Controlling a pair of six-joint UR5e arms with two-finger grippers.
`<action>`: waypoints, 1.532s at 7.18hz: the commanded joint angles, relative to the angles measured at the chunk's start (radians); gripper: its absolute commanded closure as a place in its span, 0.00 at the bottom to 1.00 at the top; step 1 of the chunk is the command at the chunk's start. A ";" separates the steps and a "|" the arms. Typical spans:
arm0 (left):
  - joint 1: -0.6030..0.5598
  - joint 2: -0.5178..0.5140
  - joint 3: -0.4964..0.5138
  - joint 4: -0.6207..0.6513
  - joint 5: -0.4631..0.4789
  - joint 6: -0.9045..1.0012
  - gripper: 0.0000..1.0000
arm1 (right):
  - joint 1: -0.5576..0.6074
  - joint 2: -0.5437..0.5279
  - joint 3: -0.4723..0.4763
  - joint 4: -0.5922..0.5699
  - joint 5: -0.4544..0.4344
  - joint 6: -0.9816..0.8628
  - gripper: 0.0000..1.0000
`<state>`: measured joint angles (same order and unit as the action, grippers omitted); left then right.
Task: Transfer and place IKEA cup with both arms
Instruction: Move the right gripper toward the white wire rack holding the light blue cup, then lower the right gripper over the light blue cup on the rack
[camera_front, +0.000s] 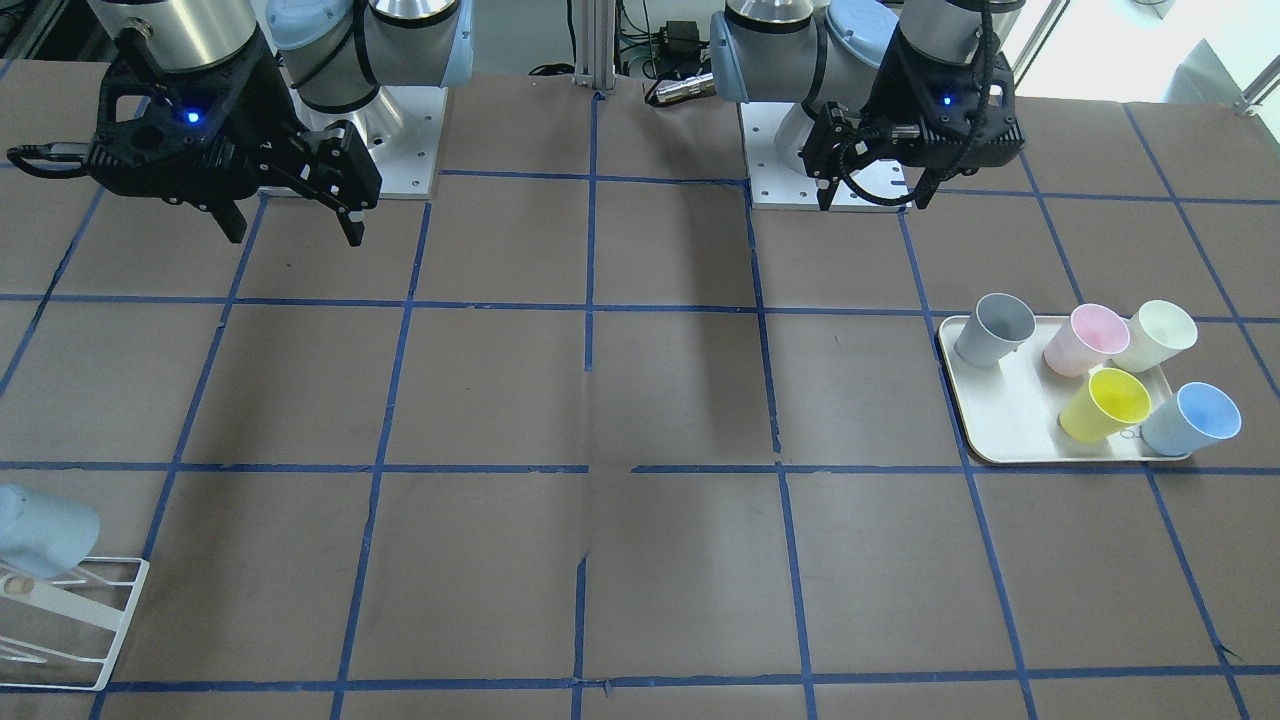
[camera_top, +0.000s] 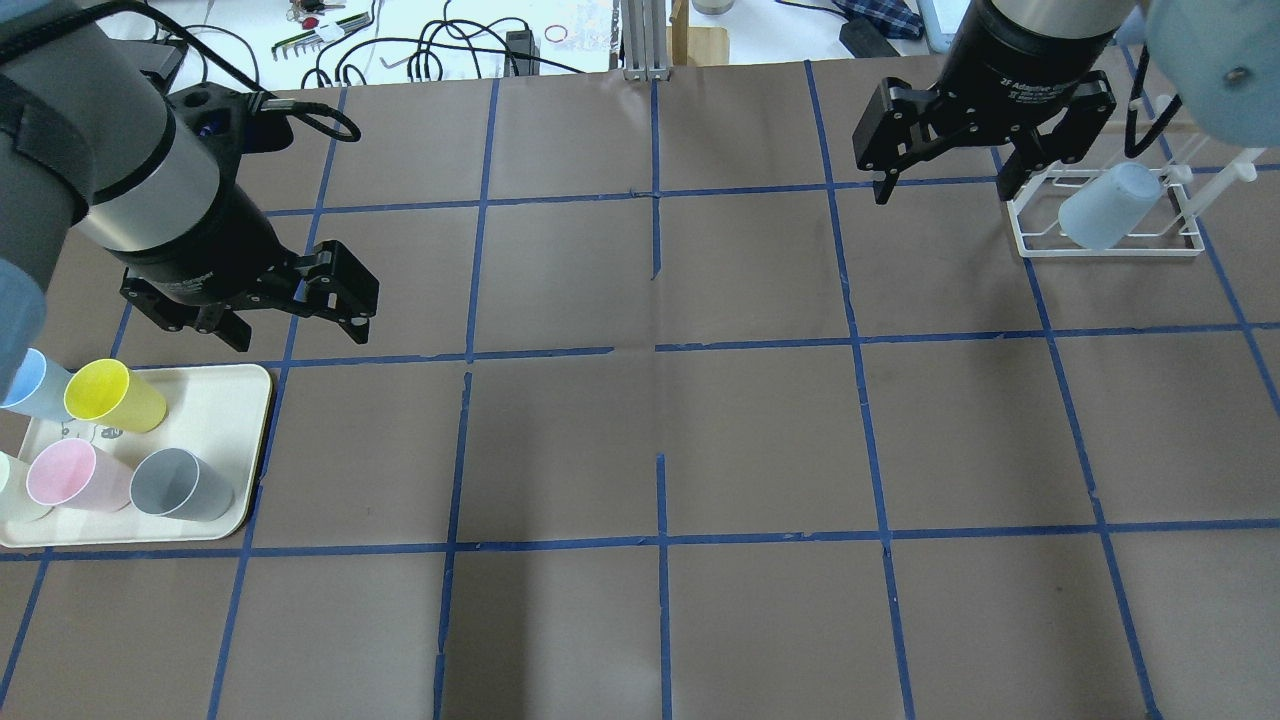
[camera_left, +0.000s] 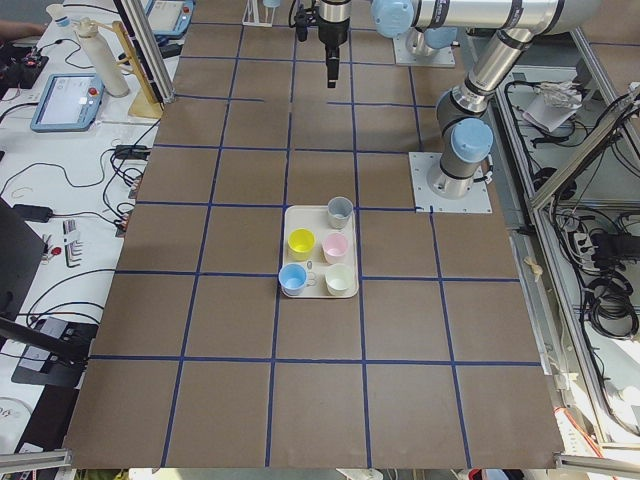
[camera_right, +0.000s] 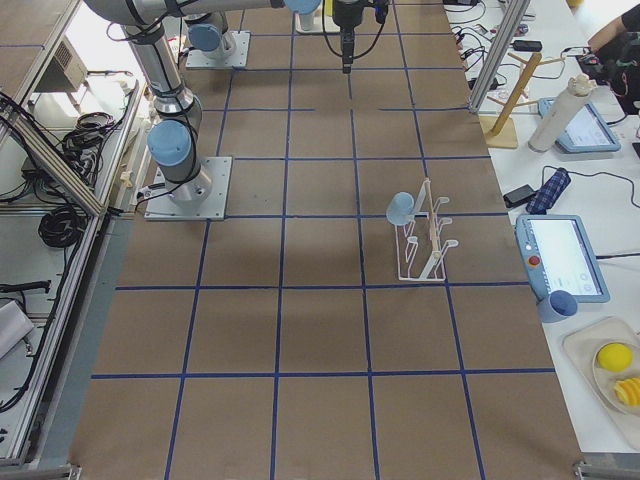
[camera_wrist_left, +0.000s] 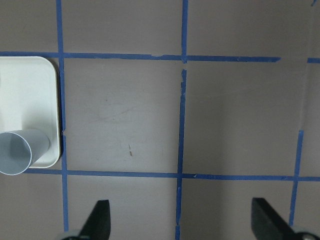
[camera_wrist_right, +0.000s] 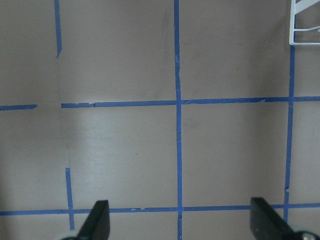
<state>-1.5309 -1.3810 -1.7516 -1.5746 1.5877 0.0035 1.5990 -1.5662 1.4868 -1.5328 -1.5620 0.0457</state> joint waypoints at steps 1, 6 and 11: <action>0.000 0.000 0.000 -0.001 0.000 0.000 0.00 | -0.004 0.002 0.000 -0.004 -0.003 -0.003 0.00; 0.000 0.000 0.000 0.001 0.000 0.001 0.00 | -0.288 0.021 -0.060 -0.024 0.013 -0.208 0.00; 0.000 0.000 0.000 -0.001 -0.002 0.001 0.00 | -0.361 0.188 -0.031 -0.182 0.000 -0.370 0.00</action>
<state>-1.5309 -1.3798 -1.7508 -1.5752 1.5865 0.0045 1.2498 -1.4288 1.4517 -1.6568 -1.5591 -0.2789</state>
